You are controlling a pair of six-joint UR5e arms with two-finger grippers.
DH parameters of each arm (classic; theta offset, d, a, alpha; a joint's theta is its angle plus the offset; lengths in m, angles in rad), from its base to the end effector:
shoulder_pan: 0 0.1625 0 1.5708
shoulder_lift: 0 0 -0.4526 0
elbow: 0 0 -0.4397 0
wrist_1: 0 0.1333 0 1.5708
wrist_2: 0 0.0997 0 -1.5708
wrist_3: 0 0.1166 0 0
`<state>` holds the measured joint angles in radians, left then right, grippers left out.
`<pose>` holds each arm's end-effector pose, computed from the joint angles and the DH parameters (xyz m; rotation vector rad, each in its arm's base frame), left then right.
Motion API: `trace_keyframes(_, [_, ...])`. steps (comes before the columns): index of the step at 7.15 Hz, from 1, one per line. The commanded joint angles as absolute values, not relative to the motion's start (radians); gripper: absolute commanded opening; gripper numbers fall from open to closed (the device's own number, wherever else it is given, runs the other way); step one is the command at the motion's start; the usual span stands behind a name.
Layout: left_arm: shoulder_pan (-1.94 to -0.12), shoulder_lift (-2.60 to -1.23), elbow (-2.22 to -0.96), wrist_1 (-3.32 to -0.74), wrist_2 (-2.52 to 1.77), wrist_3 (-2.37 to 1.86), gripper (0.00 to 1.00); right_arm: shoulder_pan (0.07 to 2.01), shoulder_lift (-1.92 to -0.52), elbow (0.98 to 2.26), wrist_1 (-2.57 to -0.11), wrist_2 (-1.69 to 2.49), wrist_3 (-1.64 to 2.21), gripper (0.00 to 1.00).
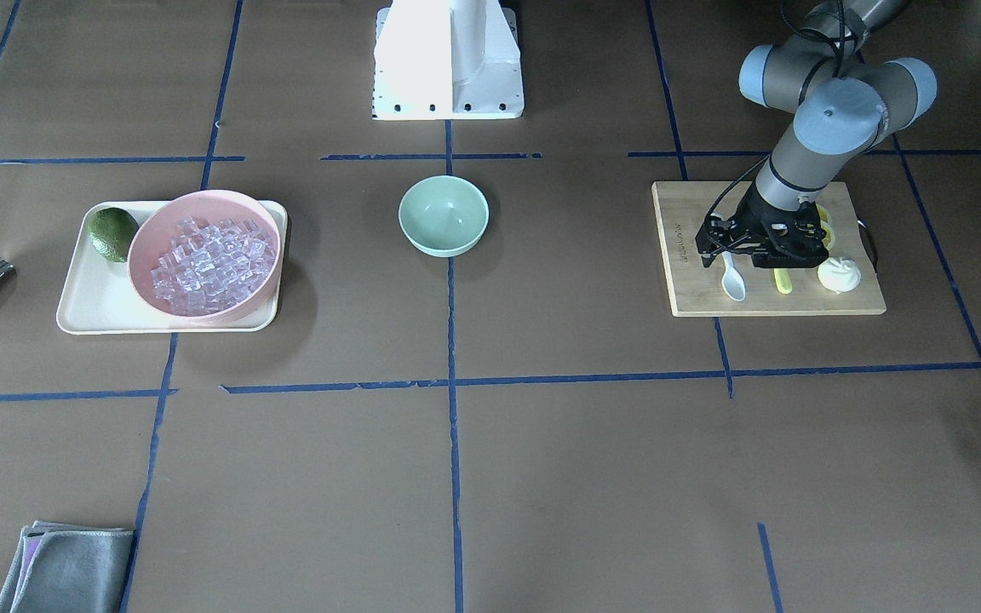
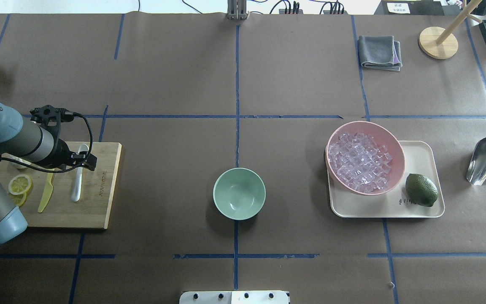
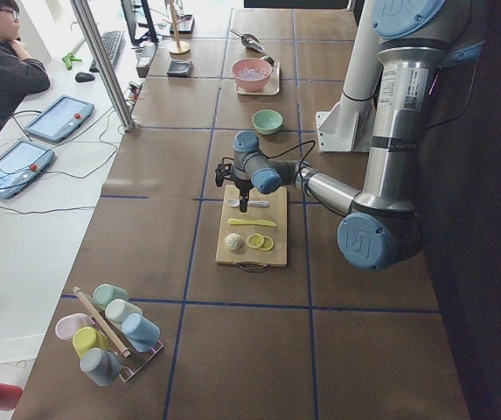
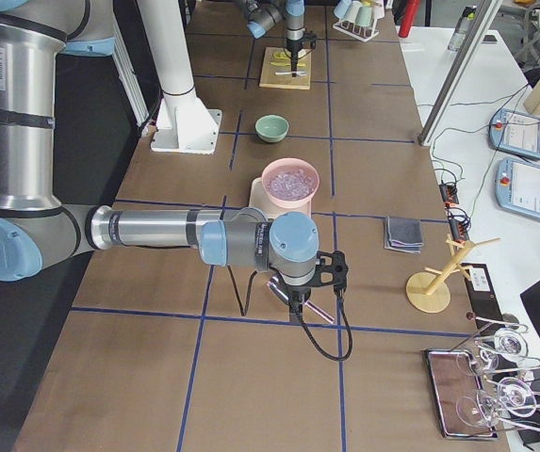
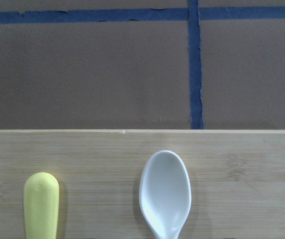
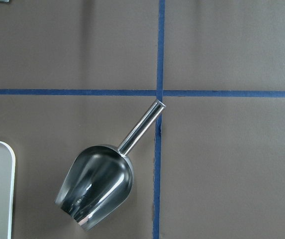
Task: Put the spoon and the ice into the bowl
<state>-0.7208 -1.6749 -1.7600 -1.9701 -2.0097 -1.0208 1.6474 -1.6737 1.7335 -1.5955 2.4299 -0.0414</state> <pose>0.4046 -0.4669 0.5031 0.0654 0.7974 -0.0096 0.0827 -0.4898 0.6590 0.0835 -0.8556 0.0179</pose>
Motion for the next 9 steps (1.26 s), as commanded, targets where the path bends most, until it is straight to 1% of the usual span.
trace_keyframes(1, [-0.718, -1.678, -1.761, -1.967, -2.014, -1.023, 0.57, 1.647, -1.675, 1.732, -1.597, 2.433, -0.041, 1.00])
trace_keyframes(2, [-0.718, -1.675, -1.766, -1.965, -2.017, -1.022, 0.42, 1.647, -1.675, 1.730, -1.597, 2.433, -0.041, 1.00])
trace_keyframes(4, [-0.718, -1.672, -1.767, -1.963, -2.020, -1.022, 0.08, 1.647, -1.674, 1.735, -1.597, 2.434, -0.040, 1.00])
trace_keyframes(5, [-0.719, -1.671, -1.776, -1.962, -2.022, -1.022, 0.01, 1.647, -1.674, 1.735, -1.597, 2.434, -0.040, 1.00])
trace_keyframes(6, [-0.726, -1.663, -1.813, -1.956, -2.057, -1.022, 0.00, 1.647, -1.674, 1.738, -1.597, 2.434, -0.040, 1.00])
trace_keyframes(7, [-0.733, -1.636, -1.878, -1.916, -2.113, -1.022, 0.00, 1.647, -1.671, 1.747, -1.598, 2.436, -0.040, 1.00])
trace_keyframes(8, [-0.744, -1.634, -1.958, -1.816, -2.121, -1.020, 0.00, 1.647, -1.652, 1.761, -1.608, 2.434, -0.026, 1.00])
trace_keyframes(9, [-0.750, -1.661, -2.045, -1.657, -2.129, -1.016, 0.00, 1.644, -1.640, 1.763, -1.605, 2.439, 0.033, 1.00])
